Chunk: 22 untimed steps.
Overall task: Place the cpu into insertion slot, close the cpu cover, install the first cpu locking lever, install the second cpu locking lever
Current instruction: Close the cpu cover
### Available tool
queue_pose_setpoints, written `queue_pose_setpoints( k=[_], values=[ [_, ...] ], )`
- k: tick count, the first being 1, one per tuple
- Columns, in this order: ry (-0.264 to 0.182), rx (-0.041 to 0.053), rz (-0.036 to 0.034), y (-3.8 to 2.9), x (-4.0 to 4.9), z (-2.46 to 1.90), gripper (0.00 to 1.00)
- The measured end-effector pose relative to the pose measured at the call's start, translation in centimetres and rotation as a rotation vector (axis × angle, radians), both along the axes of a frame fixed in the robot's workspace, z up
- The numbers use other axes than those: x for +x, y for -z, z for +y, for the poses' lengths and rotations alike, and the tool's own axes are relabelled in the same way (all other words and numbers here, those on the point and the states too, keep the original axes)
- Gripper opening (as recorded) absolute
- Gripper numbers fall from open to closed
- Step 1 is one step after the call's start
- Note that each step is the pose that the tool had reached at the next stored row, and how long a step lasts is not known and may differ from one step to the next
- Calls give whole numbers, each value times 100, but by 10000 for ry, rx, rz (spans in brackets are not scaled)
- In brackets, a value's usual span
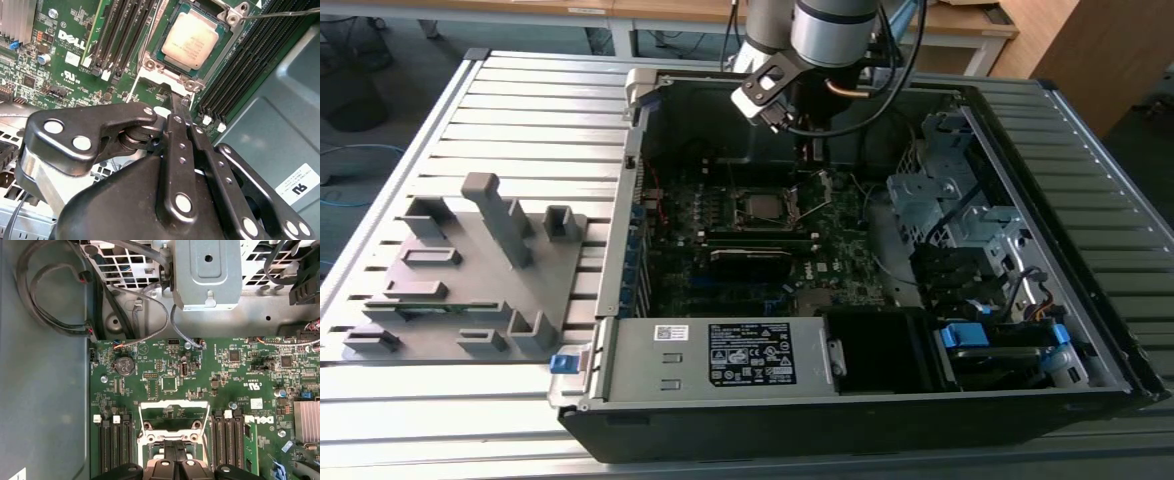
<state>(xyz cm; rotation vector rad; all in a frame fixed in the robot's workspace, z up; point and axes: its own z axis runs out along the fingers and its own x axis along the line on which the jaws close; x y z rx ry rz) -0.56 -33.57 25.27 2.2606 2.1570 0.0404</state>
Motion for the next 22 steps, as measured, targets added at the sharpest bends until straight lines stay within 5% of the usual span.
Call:
queue_pose_setpoints(
  k=[22],
  values=[
    [0,0,37,-24,54,0,10]
  ],
)
